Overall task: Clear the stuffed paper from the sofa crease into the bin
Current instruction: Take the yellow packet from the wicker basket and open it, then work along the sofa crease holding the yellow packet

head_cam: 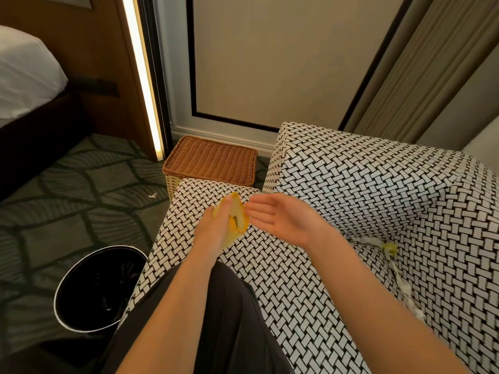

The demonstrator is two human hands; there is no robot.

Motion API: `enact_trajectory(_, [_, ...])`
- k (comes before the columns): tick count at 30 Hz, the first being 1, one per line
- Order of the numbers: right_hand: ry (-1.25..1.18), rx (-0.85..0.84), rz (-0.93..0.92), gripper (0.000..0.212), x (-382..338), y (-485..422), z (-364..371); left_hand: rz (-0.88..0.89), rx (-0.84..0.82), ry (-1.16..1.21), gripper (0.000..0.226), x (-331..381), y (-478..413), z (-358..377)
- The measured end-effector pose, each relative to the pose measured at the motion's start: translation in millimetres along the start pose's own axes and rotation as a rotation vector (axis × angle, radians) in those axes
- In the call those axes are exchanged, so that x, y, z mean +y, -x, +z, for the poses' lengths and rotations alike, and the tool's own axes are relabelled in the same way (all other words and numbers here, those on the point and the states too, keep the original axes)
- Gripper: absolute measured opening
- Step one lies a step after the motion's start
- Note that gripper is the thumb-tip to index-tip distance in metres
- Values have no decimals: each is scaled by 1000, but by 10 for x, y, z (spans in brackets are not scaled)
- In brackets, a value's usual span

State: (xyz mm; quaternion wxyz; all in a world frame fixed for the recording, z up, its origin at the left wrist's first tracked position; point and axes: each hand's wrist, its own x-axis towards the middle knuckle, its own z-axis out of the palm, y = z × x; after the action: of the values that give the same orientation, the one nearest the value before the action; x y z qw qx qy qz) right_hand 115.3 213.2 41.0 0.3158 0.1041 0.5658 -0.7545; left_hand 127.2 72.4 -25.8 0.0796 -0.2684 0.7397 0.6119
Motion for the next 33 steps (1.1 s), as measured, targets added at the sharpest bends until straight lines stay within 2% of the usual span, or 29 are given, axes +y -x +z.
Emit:
enact_trajectory(5, [313, 386, -142, 22, -9, 43, -513, -73, -25, 7, 84, -45, -107, -4])
enact_trajectory(8, [434, 499, -140, 19, 152, -44, -766, -77, -45, -12, 92, -49, -131, 31])
enact_trajectory(11, [591, 537, -105, 19, 408, -197, -904, -70, -58, -50, 95, -61, -158, 57])
enact_trajectory(14, [922, 508, -80, 28, 688, -401, -926, -47, -81, -40, 92, -106, -183, 84])
enact_trajectory(17, [1322, 502, -137, 38, 869, -617, -959, -34, -83, -31, 88, -132, -232, 94])
enact_trajectory(20, [1558, 518, -138, 44, 937, -756, -1039, -38, -79, -31, 88, -130, -270, 96])
enact_trajectory(24, [1688, 471, -35, 43, 911, -872, -1093, -2, -119, -85, 88, -135, -257, 134])
enact_trajectory(27, [1676, 456, -16, 44, 885, -932, -1101, 11, -137, -140, 84, -132, -216, 143])
enact_trajectory(30, [1506, 514, -150, 39, 922, -896, -1165, 80, -149, -257, 84, -139, -122, 154])
enact_trajectory(33, [1424, 656, -297, 35, 1013, -751, -1320, 159, -193, -343, 88, -164, -52, 206])
